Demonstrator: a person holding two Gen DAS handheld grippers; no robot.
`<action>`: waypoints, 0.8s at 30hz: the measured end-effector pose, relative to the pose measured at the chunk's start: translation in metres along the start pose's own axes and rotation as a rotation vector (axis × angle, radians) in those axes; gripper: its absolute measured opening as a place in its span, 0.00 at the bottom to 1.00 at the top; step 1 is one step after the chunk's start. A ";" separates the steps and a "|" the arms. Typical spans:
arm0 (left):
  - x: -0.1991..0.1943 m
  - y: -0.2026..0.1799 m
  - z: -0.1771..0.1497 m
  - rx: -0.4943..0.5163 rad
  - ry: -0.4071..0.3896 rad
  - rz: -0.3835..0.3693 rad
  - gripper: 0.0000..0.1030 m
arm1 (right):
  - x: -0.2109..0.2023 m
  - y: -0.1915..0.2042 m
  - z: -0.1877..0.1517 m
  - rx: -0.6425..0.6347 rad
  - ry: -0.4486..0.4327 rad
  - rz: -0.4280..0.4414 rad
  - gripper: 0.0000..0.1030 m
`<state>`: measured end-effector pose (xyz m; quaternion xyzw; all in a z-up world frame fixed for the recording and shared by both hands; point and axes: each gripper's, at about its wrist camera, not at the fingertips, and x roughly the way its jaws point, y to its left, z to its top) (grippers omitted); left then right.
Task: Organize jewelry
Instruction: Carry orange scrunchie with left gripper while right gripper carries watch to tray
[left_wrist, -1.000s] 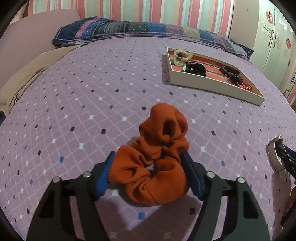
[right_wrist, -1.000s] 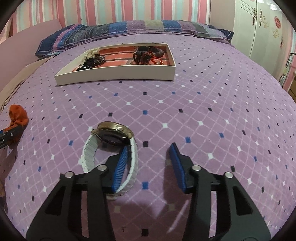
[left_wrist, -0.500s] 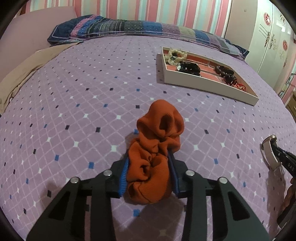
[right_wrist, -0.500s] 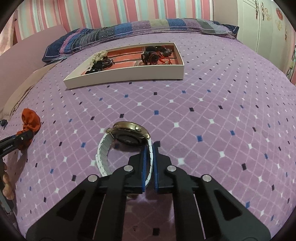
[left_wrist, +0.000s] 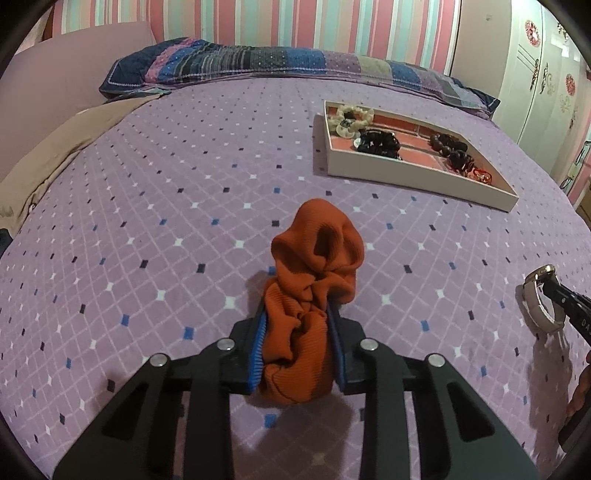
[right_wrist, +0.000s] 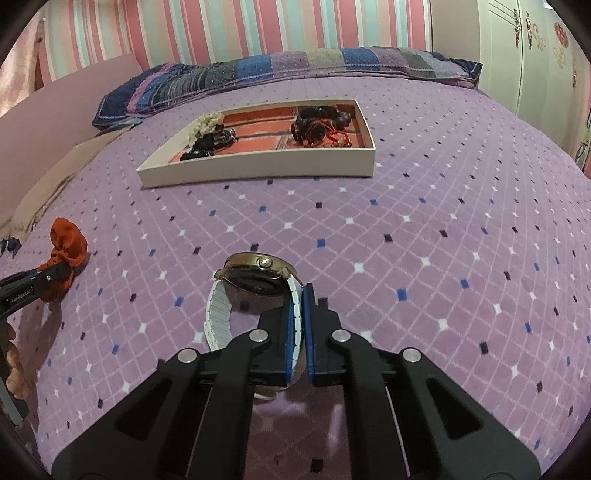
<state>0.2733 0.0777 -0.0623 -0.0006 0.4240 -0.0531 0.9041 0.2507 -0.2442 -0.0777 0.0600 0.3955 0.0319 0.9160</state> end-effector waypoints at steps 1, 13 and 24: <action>-0.001 0.000 0.001 0.000 -0.003 0.000 0.29 | 0.000 0.000 0.002 0.002 -0.002 0.002 0.06; -0.001 -0.016 0.033 0.003 -0.031 -0.025 0.29 | 0.003 -0.006 0.030 0.007 -0.035 0.005 0.06; 0.020 -0.062 0.101 0.040 -0.073 -0.076 0.29 | 0.020 -0.003 0.102 0.002 -0.103 -0.004 0.06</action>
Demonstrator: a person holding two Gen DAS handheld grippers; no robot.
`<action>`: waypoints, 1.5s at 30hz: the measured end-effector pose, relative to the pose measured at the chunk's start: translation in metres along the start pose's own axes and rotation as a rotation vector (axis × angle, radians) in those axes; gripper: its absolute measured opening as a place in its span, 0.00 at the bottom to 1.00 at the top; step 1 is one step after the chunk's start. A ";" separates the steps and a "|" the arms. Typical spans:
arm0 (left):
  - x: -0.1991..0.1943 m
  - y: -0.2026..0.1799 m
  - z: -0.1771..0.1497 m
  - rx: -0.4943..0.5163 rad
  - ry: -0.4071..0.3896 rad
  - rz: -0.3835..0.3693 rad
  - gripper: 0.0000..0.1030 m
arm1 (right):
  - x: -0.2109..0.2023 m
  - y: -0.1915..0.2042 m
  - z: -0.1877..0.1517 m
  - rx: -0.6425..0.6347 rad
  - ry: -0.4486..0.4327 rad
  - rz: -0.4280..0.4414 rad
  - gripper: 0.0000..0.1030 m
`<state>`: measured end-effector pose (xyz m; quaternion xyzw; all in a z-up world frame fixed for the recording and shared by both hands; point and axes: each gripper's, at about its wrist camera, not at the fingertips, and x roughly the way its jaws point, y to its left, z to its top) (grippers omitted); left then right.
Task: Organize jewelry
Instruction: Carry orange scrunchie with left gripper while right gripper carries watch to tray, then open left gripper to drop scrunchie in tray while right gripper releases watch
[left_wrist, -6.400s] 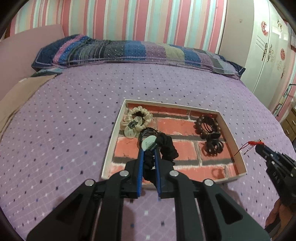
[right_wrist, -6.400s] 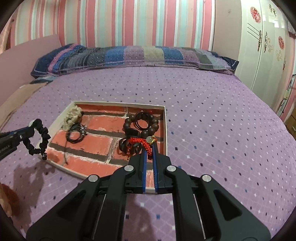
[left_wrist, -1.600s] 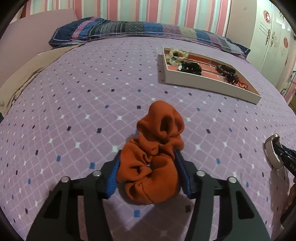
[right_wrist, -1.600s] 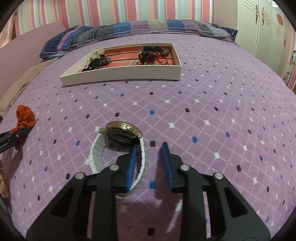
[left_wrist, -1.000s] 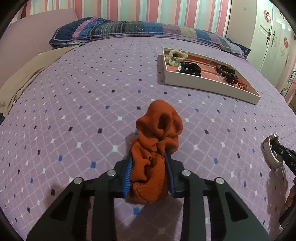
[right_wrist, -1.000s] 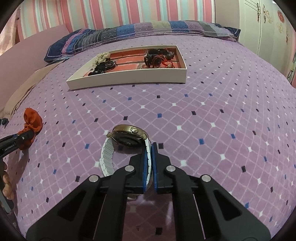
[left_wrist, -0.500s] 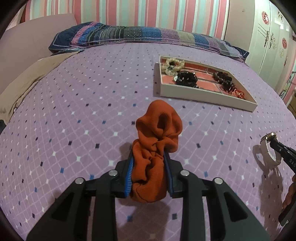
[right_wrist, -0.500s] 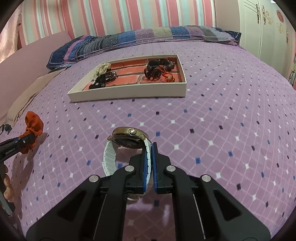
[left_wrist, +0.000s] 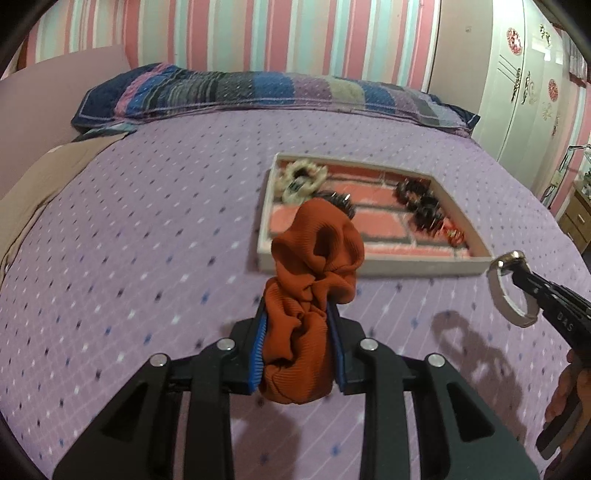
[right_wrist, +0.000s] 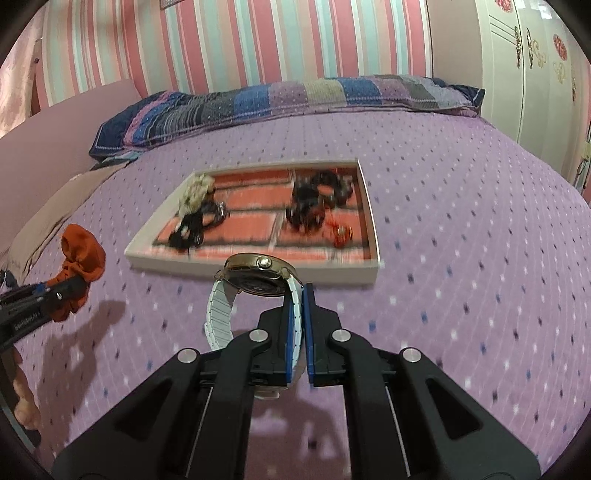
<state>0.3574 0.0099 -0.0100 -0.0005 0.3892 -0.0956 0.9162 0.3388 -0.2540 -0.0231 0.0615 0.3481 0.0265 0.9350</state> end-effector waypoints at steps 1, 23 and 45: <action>0.004 -0.002 0.005 0.000 0.000 -0.005 0.29 | 0.003 0.000 0.005 0.002 -0.002 0.000 0.06; 0.131 -0.030 0.061 0.005 0.082 0.021 0.29 | 0.108 -0.015 0.050 0.020 0.052 -0.084 0.06; 0.133 -0.029 0.045 0.024 0.065 0.055 0.39 | 0.113 -0.012 0.042 -0.004 0.049 -0.099 0.08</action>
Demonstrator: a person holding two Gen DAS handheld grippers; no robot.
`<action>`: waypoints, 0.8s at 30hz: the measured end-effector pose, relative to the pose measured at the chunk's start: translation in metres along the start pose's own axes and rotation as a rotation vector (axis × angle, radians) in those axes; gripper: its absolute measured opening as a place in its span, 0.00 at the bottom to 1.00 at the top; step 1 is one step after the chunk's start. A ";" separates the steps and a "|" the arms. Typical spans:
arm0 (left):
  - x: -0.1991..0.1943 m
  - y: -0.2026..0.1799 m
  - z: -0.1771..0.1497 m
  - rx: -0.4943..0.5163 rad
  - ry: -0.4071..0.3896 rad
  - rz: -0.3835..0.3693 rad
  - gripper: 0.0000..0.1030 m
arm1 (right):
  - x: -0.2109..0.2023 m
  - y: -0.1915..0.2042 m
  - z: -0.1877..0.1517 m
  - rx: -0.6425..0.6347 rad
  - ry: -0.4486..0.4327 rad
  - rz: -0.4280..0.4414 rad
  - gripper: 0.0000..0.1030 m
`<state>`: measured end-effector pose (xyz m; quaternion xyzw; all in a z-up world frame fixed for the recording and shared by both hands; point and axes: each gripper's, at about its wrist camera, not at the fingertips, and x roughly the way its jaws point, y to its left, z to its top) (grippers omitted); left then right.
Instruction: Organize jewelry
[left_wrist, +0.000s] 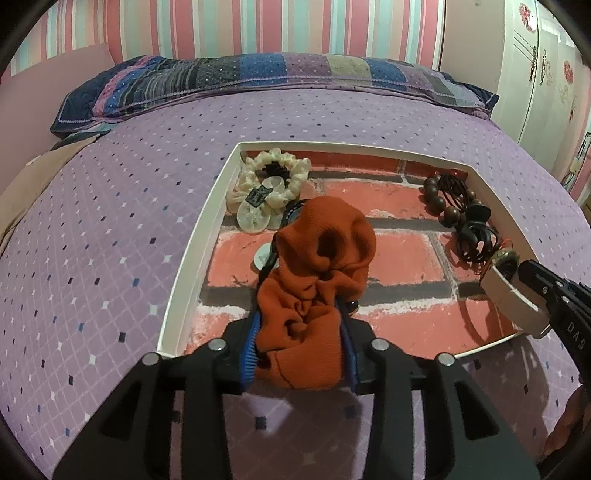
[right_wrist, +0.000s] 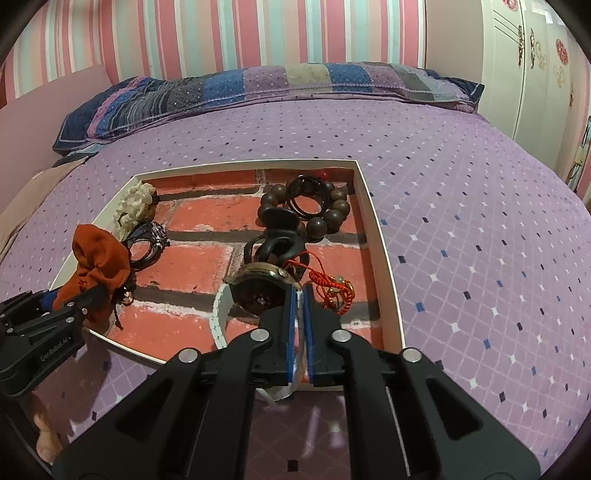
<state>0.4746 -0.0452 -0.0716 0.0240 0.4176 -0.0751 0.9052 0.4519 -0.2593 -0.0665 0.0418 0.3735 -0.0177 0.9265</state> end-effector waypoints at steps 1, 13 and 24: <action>0.000 0.001 0.001 -0.006 0.001 -0.004 0.40 | 0.000 0.000 0.000 -0.001 -0.001 0.000 0.09; -0.040 0.010 0.002 -0.043 -0.046 -0.011 0.68 | -0.019 0.002 0.004 -0.012 -0.040 0.024 0.57; -0.123 0.022 -0.032 -0.053 -0.105 0.055 0.84 | -0.100 0.000 -0.016 -0.066 -0.106 -0.008 0.96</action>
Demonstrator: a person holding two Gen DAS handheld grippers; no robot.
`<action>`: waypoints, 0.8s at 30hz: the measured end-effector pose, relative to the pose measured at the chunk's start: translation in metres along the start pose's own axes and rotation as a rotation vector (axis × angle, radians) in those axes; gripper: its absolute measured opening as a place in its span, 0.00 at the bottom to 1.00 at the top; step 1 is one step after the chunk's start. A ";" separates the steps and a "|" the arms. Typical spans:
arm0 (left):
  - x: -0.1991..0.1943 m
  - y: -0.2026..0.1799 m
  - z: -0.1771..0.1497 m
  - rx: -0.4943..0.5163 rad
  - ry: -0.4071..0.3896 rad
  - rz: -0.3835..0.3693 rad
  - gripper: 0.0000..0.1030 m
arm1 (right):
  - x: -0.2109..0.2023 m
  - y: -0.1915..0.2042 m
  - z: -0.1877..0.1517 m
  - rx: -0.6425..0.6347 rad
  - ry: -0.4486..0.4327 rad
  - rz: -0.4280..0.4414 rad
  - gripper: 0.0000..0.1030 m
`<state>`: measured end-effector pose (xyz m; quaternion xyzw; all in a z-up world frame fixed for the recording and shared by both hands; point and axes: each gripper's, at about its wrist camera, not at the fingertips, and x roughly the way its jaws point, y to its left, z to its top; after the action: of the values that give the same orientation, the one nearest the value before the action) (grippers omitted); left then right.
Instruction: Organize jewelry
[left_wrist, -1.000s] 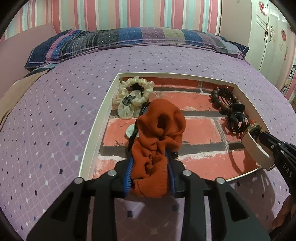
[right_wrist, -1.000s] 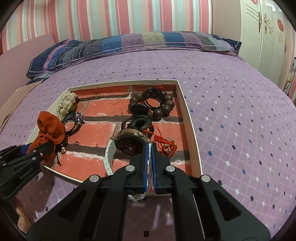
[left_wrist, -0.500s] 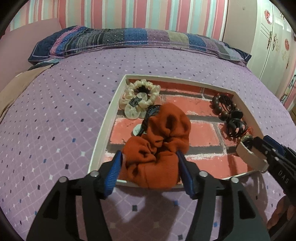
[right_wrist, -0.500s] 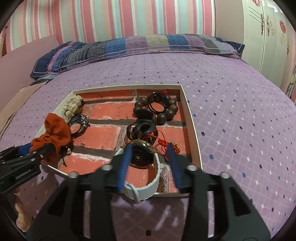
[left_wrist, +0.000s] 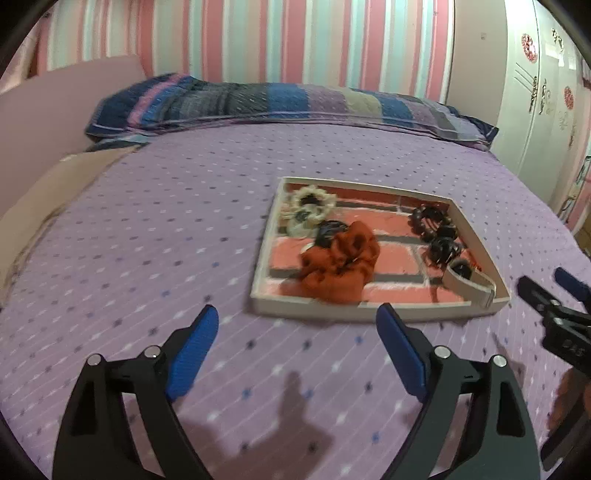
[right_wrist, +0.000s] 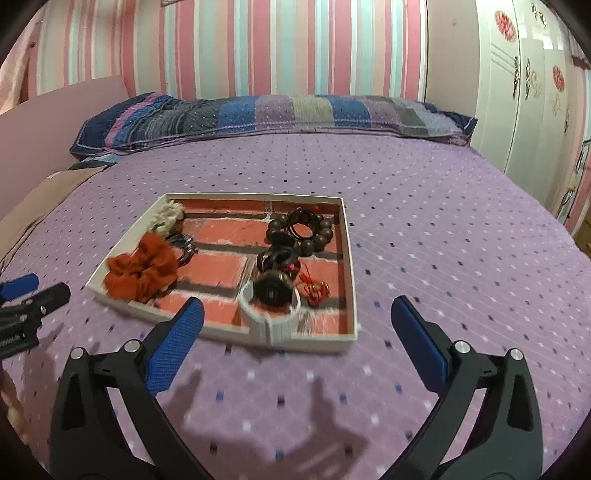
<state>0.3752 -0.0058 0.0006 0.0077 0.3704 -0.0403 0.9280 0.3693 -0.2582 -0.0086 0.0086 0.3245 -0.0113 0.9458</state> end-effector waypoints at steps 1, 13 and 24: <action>-0.012 0.002 -0.006 0.004 -0.008 0.021 0.85 | -0.009 0.001 -0.004 -0.006 0.000 0.001 0.96; -0.129 0.005 -0.084 -0.018 -0.084 0.083 0.92 | -0.140 0.010 -0.065 -0.004 -0.037 0.007 0.96; -0.193 -0.006 -0.115 -0.027 -0.144 0.042 0.95 | -0.211 0.016 -0.096 -0.016 -0.099 -0.029 0.96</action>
<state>0.1562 0.0062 0.0505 0.0000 0.3029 -0.0164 0.9529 0.1438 -0.2366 0.0452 -0.0044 0.2774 -0.0225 0.9605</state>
